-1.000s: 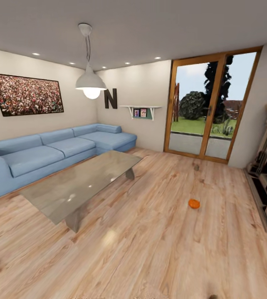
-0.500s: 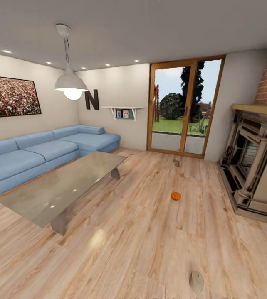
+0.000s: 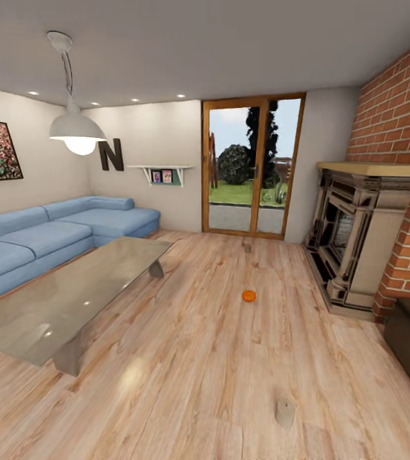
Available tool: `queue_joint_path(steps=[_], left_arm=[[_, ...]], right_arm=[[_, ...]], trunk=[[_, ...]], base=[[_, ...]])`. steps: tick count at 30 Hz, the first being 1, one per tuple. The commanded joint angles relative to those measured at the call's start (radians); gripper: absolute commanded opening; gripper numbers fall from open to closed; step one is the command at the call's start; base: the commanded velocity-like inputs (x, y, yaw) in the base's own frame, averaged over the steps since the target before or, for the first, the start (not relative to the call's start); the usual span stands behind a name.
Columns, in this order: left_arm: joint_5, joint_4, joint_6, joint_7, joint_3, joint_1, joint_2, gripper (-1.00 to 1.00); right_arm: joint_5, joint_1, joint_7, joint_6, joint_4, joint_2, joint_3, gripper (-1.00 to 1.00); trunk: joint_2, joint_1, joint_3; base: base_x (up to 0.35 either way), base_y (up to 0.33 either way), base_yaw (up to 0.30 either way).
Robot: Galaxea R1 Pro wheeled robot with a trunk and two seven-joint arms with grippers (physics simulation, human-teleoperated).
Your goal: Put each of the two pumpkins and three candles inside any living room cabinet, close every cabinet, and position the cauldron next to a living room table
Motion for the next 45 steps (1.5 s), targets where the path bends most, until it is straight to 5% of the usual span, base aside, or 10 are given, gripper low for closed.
queue_joint_path(steps=[1,45], left_arm=[[0.007,-0.002,-0.003,-0.002,0.001,0.001,-0.001,1.00],[0.007,0.015,-0.002,-0.005,-0.002,0.001,-0.002,1.00]], right_arm=[[0.000,-0.001,-0.002,-0.003,0.001,0.000,0.000,1.00],[0.005,-0.001,0.000,0.006,0.004,-0.001,0.001,1.00]], trunk=[[-0.001,0.000,0.000],[-0.001,0.000,-0.005]], base=[[-0.002,0.004,-0.284],[-0.046,0.031,-0.284]])
